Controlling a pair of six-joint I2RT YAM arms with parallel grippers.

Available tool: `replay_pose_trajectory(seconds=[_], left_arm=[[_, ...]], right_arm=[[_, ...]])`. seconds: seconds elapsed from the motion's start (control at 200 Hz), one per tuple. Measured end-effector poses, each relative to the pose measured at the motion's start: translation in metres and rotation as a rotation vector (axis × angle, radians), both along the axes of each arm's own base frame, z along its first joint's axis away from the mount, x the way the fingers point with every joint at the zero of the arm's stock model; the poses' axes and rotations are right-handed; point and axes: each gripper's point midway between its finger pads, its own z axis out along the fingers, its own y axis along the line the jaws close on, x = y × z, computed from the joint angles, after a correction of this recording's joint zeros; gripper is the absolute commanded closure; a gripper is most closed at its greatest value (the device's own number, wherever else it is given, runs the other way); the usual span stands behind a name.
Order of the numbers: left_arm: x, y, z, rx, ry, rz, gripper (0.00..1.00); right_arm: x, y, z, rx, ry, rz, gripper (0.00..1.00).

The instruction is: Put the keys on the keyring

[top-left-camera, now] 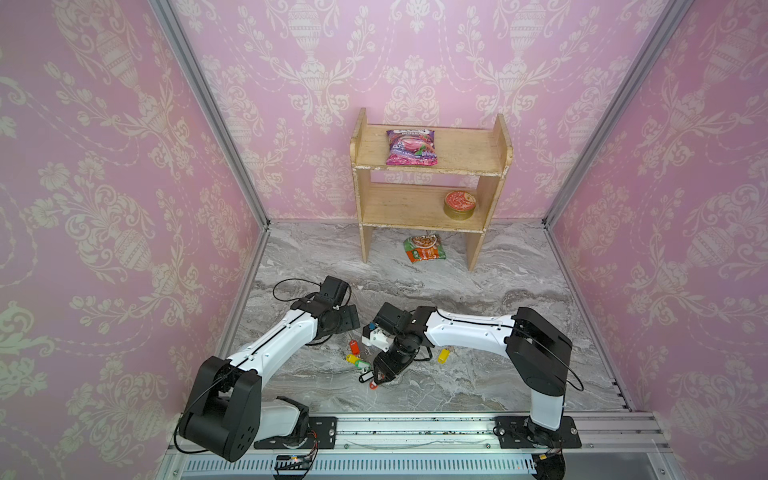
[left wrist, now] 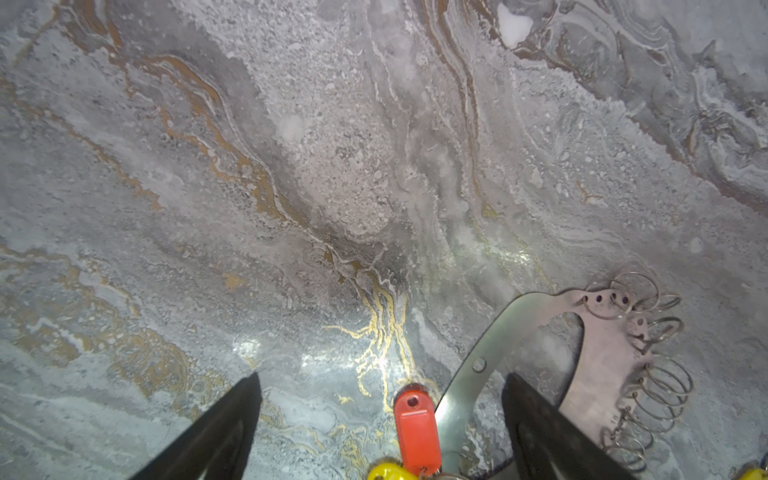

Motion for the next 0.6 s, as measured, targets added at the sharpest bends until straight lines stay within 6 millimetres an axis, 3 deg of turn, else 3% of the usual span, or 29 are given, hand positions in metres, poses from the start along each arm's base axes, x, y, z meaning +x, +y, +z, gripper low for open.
replay_pose_trajectory(seconds=[0.11, 0.25, 0.45, 0.6], left_arm=[[0.000, 0.000, 0.002, -0.002, -0.007, 0.000, 0.07], [0.000, 0.000, 0.002, -0.005, -0.006, 0.000, 0.07], [0.001, 0.000, 0.003, -0.008, -0.010, 0.003, 0.07], [0.001, 0.000, 0.005, -0.012, -0.016, 0.002, 0.07]], right_arm=[[-0.006, -0.002, 0.001, -0.008, 0.007, 0.026, 0.43], [0.000, -0.003, 0.007, 0.000, -0.023, 0.015, 0.42], [0.035, -0.015, 0.028, 0.042, -0.113, -0.134, 0.44], [0.058, -0.020, 0.025, 0.034, -0.124, -0.246, 0.44]])
